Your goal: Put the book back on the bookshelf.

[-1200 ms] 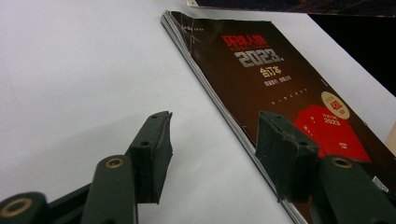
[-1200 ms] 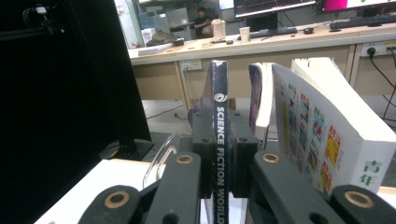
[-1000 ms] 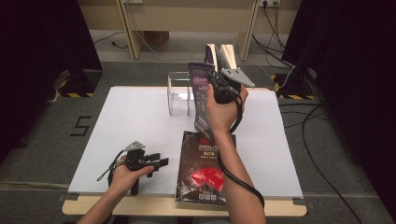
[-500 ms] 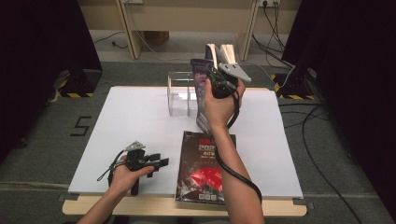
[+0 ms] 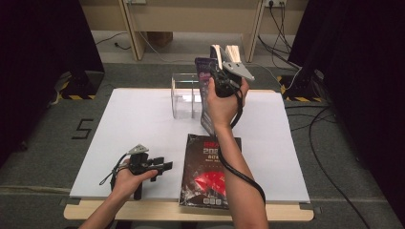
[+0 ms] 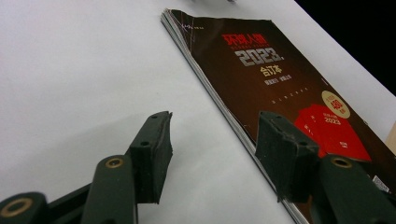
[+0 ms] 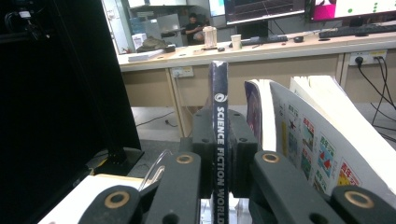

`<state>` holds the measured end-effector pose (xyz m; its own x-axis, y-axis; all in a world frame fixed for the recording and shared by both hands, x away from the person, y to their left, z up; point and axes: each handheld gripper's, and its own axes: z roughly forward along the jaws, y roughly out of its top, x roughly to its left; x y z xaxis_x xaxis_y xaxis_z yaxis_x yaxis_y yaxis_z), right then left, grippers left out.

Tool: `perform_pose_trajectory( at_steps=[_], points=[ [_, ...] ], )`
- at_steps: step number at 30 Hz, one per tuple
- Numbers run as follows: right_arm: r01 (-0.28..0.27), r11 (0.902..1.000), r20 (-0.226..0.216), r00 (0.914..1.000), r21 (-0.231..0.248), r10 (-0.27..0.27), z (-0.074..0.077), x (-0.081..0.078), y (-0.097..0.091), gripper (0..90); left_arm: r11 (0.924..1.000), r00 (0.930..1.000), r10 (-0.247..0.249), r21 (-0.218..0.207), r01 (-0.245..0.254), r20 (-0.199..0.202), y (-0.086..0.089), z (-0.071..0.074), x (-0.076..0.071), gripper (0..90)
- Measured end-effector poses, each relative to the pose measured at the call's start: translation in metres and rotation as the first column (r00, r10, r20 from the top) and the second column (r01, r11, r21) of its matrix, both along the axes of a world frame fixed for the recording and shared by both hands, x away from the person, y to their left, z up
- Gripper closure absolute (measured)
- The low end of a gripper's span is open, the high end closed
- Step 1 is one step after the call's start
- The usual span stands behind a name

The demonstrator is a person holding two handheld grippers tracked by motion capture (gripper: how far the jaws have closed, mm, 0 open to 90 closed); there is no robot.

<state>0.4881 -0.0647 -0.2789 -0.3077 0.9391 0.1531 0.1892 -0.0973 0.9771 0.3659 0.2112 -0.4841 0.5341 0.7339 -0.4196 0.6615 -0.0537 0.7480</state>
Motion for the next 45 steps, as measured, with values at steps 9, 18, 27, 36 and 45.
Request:
perform_pose_trajectory(
  at_steps=[9, 18, 27, 36, 45],
  points=[
    [0.003, 1.0, 0.009, 1.0, 0.001, -0.003, 0.001, 0.006, 0.006, 84.6, 1.0, 1.0, -0.001, -0.003, 0.001, -0.001, 0.0, 0.0, 0.0, 44.6],
    [0.003, 1.0, 0.019, 0.9998, -0.003, -0.003, 0.001, 0.014, 0.011, 84.5, 1.0, 1.0, -0.001, -0.002, 0.001, -0.003, 0.001, 0.0, 0.0, 44.7],
    [0.018, 0.9998, 0.02, 0.9997, -0.009, -0.017, -0.001, 0.024, 0.015, 84.6, 1.0, 1.0, -0.001, 0.001, 0.001, -0.007, 0.001, 0.0, 0.0, 44.7],
    [0.035, 0.9994, 0.021, 0.9992, -0.006, -0.035, -0.001, 0.033, 0.016, 84.5, 1.0, 0.9999, -0.005, 0.003, 0.005, -0.011, 0.0, -0.002, 0.0, 44.7],
    [0.049, 0.9988, 0.02, 0.9986, 0.009, -0.049, -0.003, 0.042, 0.017, 84.6, 1.0, 0.9999, 0.0, 0.001, 0.0, -0.014, 0.002, -0.002, 0.0, 44.7]
  ],
)
